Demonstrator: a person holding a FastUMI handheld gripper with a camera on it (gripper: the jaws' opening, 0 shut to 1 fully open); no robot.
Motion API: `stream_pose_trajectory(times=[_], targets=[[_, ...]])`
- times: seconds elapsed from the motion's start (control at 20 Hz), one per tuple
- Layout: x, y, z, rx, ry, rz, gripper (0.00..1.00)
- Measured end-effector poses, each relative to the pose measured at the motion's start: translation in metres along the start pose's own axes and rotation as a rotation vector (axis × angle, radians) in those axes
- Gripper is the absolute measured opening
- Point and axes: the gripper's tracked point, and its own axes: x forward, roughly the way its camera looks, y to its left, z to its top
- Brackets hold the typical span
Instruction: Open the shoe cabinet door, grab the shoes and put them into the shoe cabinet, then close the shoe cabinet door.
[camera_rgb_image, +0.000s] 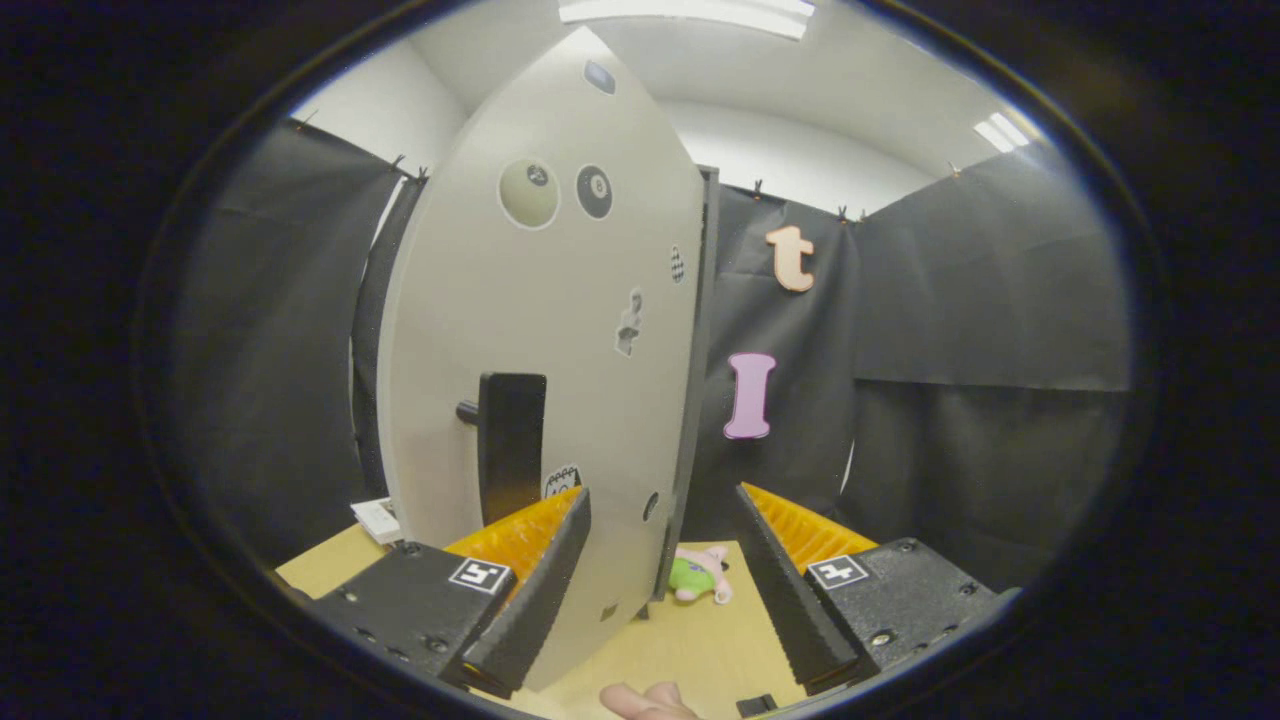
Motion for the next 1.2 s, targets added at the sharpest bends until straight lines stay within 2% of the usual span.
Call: stream_pose_trajectory(times=[0.15,0.3,0.4,0.65,0.8,1.0,1.2], targets=[[0.014,0.037,0.002,0.019,-0.001,0.023,0.93],[0.033,0.079,-0.005,0.040,0.025,0.082,0.94],[0.037,0.102,-0.011,0.052,0.043,0.109,0.99],[0.012,0.140,-0.014,0.059,0.011,0.182,0.99],[-0.011,0.145,-0.011,0.087,-0.028,0.197,0.99],[-0.038,0.140,-0.020,0.051,-0.077,0.199,0.99],[-0.064,0.117,-0.035,0.068,-0.129,0.155,0.99]])
